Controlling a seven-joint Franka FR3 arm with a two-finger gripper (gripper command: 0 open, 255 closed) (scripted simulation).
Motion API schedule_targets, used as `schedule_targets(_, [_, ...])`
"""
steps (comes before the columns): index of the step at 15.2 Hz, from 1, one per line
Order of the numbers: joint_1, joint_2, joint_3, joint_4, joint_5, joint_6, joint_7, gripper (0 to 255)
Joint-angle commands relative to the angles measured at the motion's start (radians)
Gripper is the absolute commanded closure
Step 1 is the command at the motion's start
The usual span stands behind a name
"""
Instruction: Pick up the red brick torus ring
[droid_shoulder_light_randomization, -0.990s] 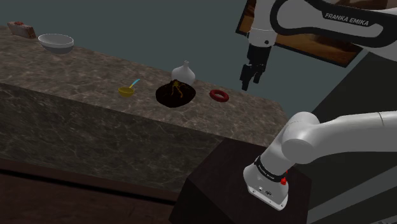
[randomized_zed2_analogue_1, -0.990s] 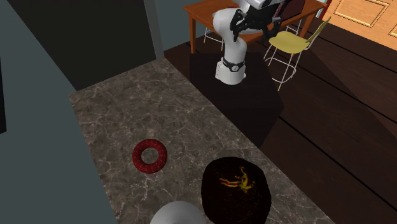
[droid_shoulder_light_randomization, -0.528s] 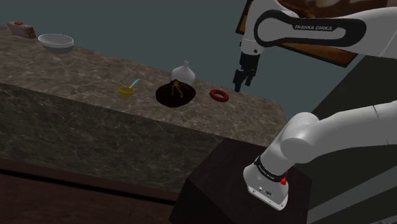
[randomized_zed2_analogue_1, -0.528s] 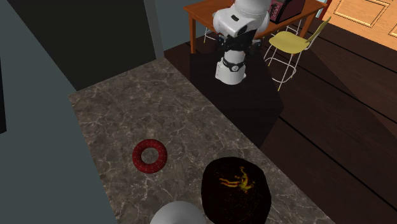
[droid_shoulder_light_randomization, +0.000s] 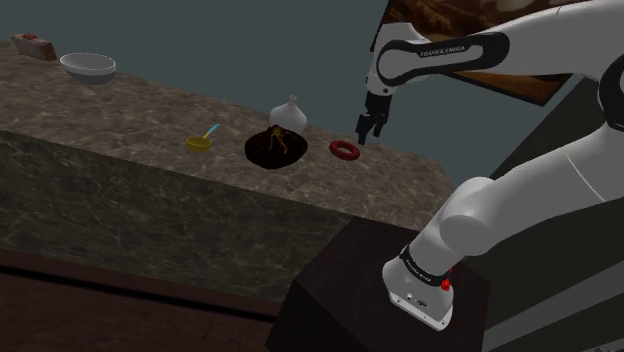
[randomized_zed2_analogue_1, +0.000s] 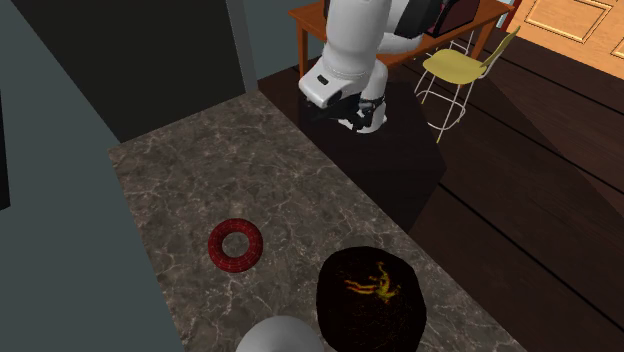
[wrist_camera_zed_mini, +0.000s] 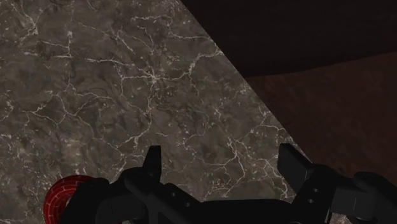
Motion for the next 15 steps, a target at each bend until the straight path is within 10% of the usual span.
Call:
schedule_targets(1, [-0.005,0.066,-0.031,0.016,0.003,0.059,-0.034,0])
schedule_targets(15, [-0.074,0.633,-0.145,0.324,0.243,0.325,-0.363,0])
